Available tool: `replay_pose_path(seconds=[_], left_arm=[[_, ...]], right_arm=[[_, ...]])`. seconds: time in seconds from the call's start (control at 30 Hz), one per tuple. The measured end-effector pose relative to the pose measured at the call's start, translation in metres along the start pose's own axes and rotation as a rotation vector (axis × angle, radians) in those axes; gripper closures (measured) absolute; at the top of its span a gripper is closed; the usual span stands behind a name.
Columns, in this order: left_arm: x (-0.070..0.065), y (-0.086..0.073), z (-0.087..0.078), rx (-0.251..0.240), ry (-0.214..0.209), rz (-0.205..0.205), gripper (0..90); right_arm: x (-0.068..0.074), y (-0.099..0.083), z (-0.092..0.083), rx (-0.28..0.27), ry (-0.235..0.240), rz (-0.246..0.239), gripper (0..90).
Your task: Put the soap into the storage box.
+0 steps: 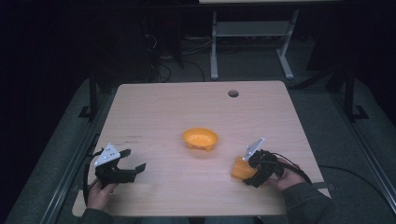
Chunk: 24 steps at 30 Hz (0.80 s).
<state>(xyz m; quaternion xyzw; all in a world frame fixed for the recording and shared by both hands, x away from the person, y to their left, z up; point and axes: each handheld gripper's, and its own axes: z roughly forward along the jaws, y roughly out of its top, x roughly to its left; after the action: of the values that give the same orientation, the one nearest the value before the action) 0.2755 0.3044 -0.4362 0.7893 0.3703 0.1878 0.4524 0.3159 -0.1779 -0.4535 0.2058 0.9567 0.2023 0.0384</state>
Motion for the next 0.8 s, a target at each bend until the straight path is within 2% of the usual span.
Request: replay_pose_path(seconds=[0.43, 0.67, 0.8], left_arm=[[0.001, 0.000, -0.001, -0.002, 0.003, -0.001, 14.1], [0.001, 0.000, -0.002, 0.005, 0.005, 0.000, 14.1], [0.001, 0.000, -0.002, 0.003, 0.006, -0.003, 14.1]], right_arm=[[0.001, 0.004, -0.002, 0.030, 0.001, -0.015, 20.4], [0.002, 0.008, -0.008, 0.025, -0.001, -0.040, 20.6], [0.000, 0.011, -0.013, -0.001, 0.000, -0.048, 20.6]])
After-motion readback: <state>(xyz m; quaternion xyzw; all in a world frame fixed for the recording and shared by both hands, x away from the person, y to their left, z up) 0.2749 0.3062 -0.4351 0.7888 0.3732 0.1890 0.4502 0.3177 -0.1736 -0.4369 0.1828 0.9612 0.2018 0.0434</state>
